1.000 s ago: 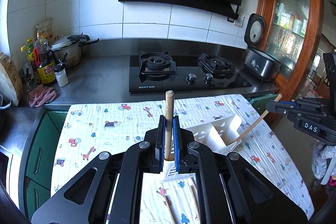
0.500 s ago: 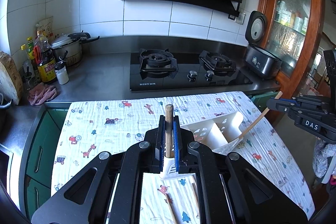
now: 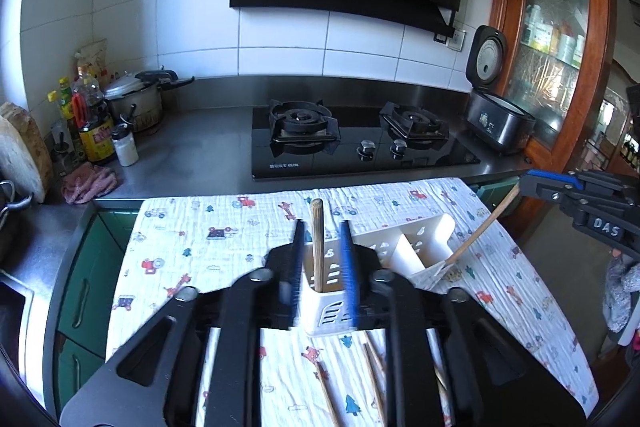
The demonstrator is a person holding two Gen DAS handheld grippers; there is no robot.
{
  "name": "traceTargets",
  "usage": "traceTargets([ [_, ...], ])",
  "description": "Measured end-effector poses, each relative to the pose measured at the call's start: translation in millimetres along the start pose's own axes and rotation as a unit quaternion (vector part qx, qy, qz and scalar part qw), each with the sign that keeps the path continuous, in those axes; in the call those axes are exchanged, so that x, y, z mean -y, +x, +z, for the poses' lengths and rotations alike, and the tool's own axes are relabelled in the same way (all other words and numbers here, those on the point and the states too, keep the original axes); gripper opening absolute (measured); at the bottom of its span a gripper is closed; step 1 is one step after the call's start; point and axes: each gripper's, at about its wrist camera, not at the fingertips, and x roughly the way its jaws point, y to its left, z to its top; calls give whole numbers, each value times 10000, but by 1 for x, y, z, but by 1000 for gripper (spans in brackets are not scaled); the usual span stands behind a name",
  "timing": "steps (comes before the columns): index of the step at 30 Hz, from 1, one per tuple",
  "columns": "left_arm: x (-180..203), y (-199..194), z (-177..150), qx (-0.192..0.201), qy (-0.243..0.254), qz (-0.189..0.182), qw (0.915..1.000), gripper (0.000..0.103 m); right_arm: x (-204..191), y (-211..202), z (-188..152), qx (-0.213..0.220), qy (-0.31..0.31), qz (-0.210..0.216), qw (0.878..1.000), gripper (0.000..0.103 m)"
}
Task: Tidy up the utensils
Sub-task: 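Lower both chopsticks into the holder slots and open both grippers, then close the left gripper on another chopstick while the right gripper grasps one too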
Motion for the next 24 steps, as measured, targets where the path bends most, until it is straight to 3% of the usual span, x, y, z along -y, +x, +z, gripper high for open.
traceTargets([
  [6,1,-35,-7,177,45,77,9998,38,-6,-44,-9,347,-117,-46,9993,36],
  [13,0,-77,-31,354,-15,23,9994,46,-21,-87,-51,612,-258,33,9978,45],
  [24,1,-100,-113,190,-175,-268,9993,51,-43,-75,-155,200,-320,85,9993,46],
])
